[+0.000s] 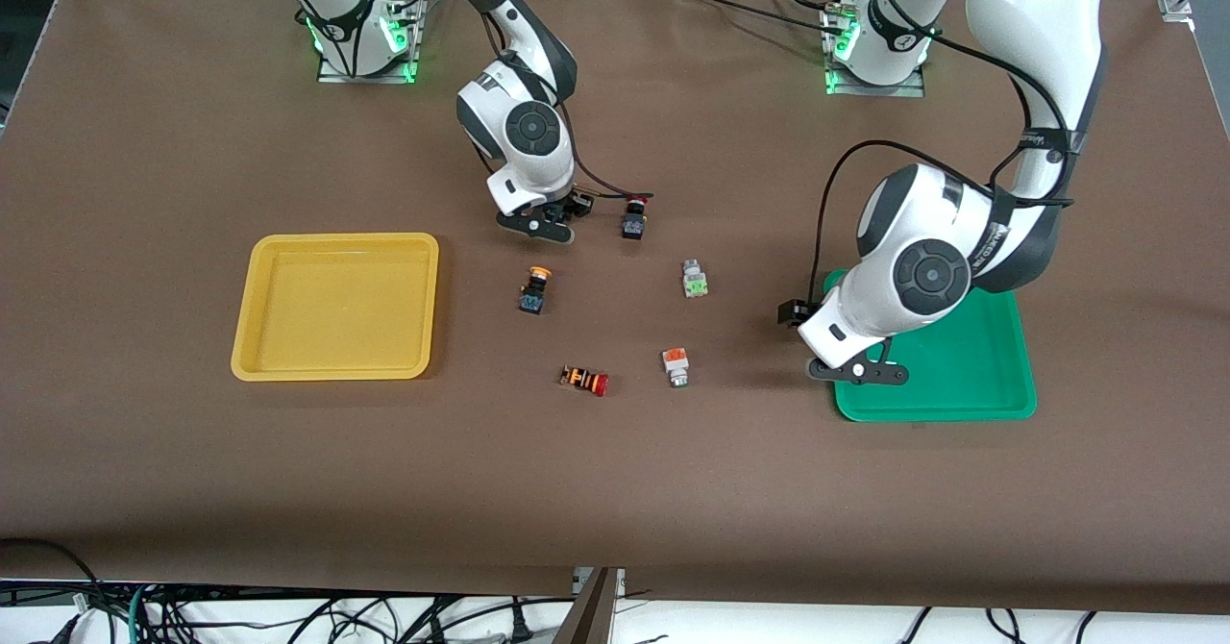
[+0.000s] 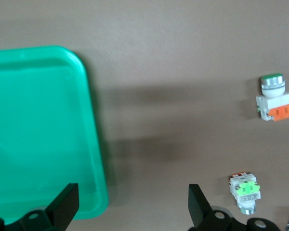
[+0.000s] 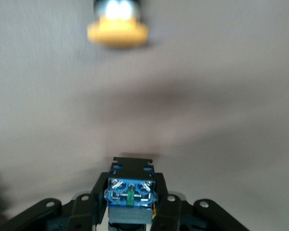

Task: Place green and yellow buttons in trays
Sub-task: 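Carry the blue button to the yellow tray while the left gripper grasps the green-white button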

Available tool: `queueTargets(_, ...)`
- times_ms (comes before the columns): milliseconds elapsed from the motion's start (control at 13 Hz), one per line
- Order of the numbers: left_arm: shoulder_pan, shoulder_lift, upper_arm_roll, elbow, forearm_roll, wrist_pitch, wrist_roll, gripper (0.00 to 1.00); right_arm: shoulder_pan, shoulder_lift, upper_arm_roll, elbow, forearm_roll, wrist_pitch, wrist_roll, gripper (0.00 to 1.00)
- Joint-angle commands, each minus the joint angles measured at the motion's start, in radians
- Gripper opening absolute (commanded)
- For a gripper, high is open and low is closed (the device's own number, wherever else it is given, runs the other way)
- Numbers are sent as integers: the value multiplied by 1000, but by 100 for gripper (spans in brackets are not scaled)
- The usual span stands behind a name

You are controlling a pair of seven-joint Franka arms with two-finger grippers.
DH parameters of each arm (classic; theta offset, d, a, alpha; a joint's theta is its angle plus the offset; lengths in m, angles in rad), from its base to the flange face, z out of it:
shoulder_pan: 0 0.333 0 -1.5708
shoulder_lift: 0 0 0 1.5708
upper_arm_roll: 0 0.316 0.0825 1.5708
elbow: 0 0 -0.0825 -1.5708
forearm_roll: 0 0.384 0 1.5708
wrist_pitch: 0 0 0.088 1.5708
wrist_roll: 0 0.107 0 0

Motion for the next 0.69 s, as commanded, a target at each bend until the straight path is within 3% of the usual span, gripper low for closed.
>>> queueTargets(0,-85,34,-4,-24,-14,61,-183,100,-1,-67,-133,54,13,-164,-203,7)
queueTargets(231,-187,70,-4,-106,-23,272,-413,100,-1,-81,-335,130,14,-308,-497,7)
queueTargets(385,-234,100,-3,-124,-23,341,-484,100,-13,-78,-449,138,14,-328,-688,7)
queueTargets(615,-266,108,-3,-164,-23,345,-488,100,-147,-41,-477,128,14,-327,-891,8)
